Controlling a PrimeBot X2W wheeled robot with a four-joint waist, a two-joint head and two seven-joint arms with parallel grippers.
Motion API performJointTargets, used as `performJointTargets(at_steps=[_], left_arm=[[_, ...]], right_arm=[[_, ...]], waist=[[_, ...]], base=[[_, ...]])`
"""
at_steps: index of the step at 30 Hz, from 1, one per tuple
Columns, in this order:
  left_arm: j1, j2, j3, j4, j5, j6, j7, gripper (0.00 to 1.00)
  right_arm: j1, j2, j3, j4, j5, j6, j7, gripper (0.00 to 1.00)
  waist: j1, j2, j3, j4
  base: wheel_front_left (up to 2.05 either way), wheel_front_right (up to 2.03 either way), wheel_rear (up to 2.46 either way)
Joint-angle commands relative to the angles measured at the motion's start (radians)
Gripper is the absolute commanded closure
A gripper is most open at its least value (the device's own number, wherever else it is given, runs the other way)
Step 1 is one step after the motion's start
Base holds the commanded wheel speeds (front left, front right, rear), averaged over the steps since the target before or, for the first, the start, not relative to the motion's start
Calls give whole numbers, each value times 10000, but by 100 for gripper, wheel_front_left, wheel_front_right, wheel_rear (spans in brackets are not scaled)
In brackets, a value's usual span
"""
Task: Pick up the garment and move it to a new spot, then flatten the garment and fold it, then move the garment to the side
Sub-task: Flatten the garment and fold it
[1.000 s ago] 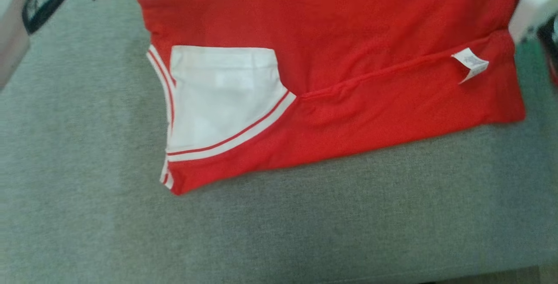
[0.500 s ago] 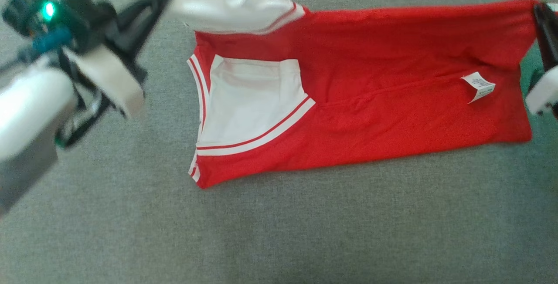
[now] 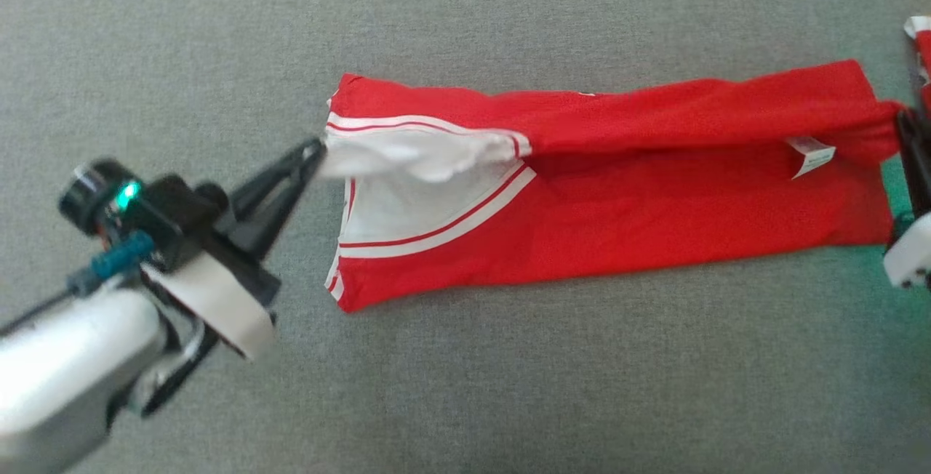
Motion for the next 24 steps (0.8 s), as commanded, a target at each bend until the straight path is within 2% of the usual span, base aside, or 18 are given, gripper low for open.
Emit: performJointTargets(at_steps=[1,12,13,14,15,20,24], left_arm=[[15,464,424,-245,-103,131,-17,100],[1662,-261,390,175,-798,277,-824,100],[1791,-387,444,294,-938,364,-908,68],[1857,-522,451,404,-931,410,-990,8],[1932,-699,520,535,-954,487,-1109,0],[2458,-1810,1463,1204,-752,1319,-1532,0],[3181,-2838,2883,1257,571,2080,-1558,0]], right_arm=[[246,-189,-71,-441,-66,65,50,100],[1414,440,-978,-1353,-383,65,518,100],[1469,468,-969,-1375,-377,65,549,79],[1510,510,-976,-1396,-363,65,545,0],[1530,599,-1074,-1414,-353,65,474,0],[1891,1281,-1481,-1689,-265,65,-2,0],[2281,2064,-1944,-2035,-86,65,-468,0]], waist=[[1,-1,27,32],[1,-1,135,32],[1,-1,130,18],[1,-1,120,6],[1,-1,108,-3],[1,-1,-83,-41],[1,-1,-338,38]], base=[[0,0,0],[0,0,0],[0,0,0],[0,0,0],[0,0,0],[0,0,0],[0,0,0]])
